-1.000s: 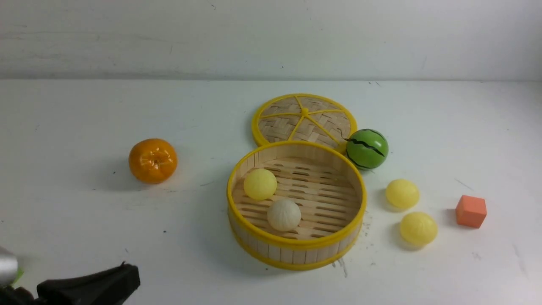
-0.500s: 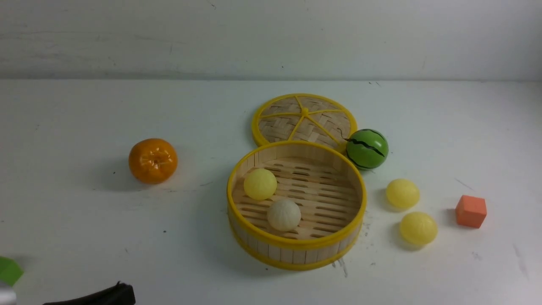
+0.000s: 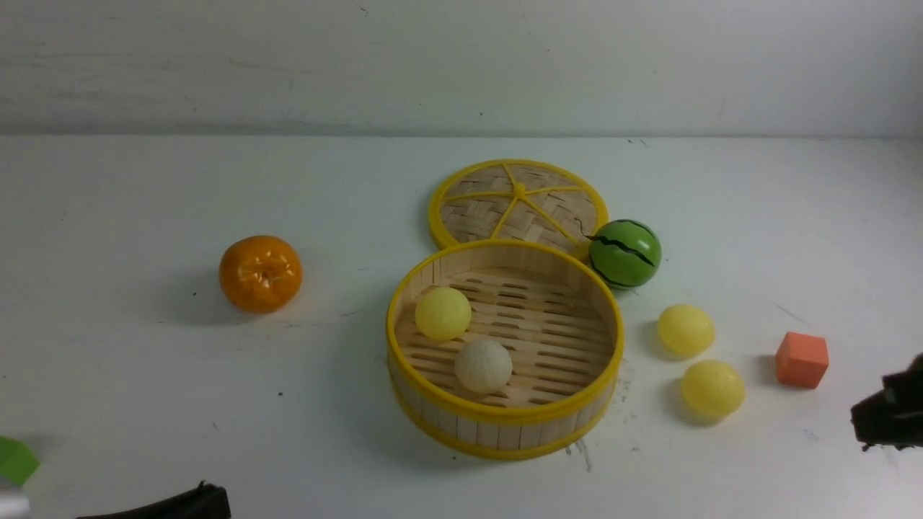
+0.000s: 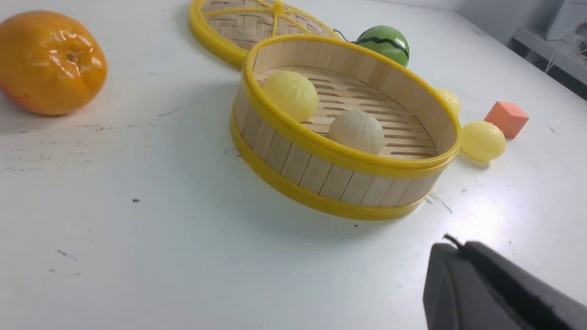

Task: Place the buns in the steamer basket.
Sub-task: Use the right arm to grab a steamed stuffed bun

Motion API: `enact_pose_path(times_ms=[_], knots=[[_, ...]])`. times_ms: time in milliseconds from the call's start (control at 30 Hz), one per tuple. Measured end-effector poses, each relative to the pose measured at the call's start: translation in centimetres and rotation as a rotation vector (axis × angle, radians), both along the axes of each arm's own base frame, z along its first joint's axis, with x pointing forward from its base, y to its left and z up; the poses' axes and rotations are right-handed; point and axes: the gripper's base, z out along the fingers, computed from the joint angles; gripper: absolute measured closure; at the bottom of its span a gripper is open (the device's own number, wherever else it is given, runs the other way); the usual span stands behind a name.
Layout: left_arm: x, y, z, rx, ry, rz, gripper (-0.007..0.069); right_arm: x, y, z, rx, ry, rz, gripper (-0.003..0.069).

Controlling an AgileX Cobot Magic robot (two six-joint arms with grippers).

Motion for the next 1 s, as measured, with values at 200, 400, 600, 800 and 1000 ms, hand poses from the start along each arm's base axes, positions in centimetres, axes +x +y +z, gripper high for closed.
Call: enact_pose_path(times_ms=[200, 400, 600, 800, 1000], knots=[[0.0, 0.0, 0.0, 0.001, 0.001, 0.0, 0.0637, 6.9, 3.1, -4.4, -0.042, 0.173, 0.098, 0.0498], [0.0, 0.0, 0.0, 0.001, 0.002, 0.0, 0.0636, 11.8, 5.7, -6.7, -0.092, 0.204, 0.12, 0.0516], [0.0, 0.0, 0.0, 0.001, 0.002, 0.0, 0.0631, 15.0, 5.2, -8.3, -0.199, 0.223, 0.036, 0.049], [0.0, 0.0, 0.0, 0.001, 0.002, 0.0, 0.0631, 15.7, 4.5, -9.1, -0.286, 0.219, -0.02, 0.0419], [0.0, 0.0, 0.0, 0.001, 0.002, 0.0, 0.0627, 16.4, 4.6, -9.2, -0.277, 0.163, -0.029, 0.0403]])
